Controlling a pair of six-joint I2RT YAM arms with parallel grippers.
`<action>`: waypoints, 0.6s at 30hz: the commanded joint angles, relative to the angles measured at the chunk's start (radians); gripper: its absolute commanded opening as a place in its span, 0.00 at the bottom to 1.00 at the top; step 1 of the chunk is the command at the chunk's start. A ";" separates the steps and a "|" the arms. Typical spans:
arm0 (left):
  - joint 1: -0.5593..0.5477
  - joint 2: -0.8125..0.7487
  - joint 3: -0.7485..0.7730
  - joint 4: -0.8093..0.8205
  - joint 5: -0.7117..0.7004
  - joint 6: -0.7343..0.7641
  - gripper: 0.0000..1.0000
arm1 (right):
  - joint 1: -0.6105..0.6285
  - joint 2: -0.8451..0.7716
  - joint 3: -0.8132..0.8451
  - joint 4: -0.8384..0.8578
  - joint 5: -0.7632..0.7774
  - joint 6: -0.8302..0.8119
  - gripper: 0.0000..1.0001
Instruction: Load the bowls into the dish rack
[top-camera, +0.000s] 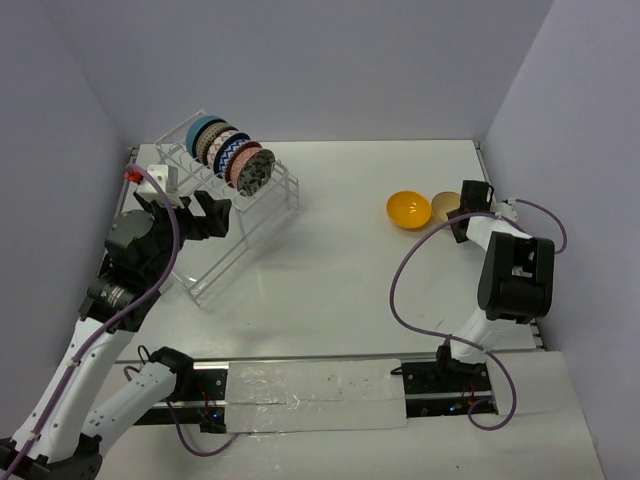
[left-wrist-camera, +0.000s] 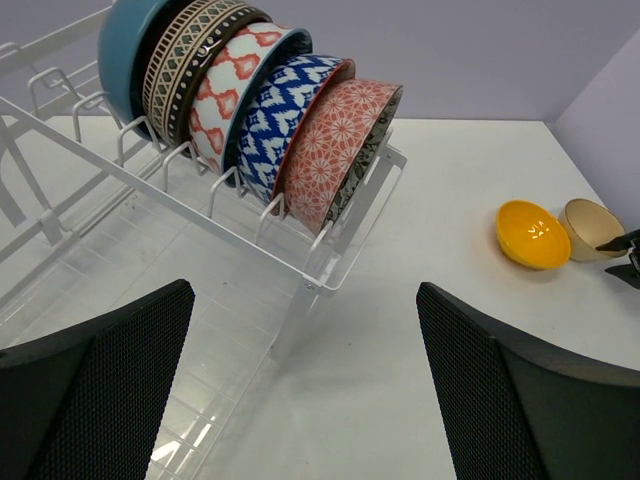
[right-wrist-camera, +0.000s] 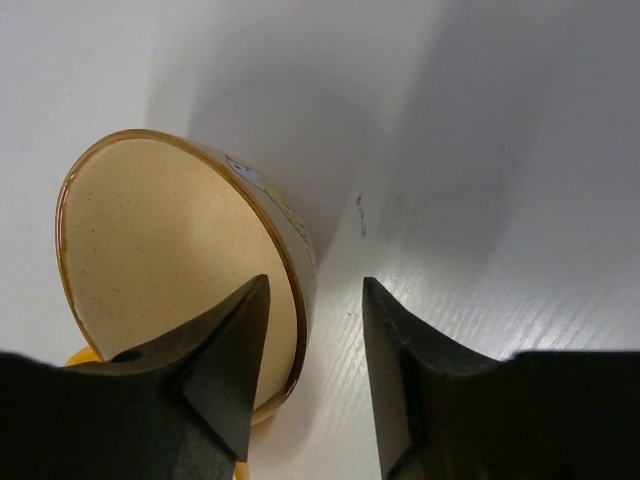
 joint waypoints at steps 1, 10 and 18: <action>-0.004 0.010 0.003 0.038 0.043 -0.022 0.99 | -0.010 0.007 0.035 0.042 0.011 0.020 0.48; -0.004 0.068 0.045 0.015 0.107 -0.073 0.99 | -0.010 -0.066 -0.012 0.046 0.029 0.003 0.09; -0.016 0.100 0.079 0.041 0.219 -0.169 0.99 | 0.035 -0.339 -0.115 0.035 0.065 -0.070 0.00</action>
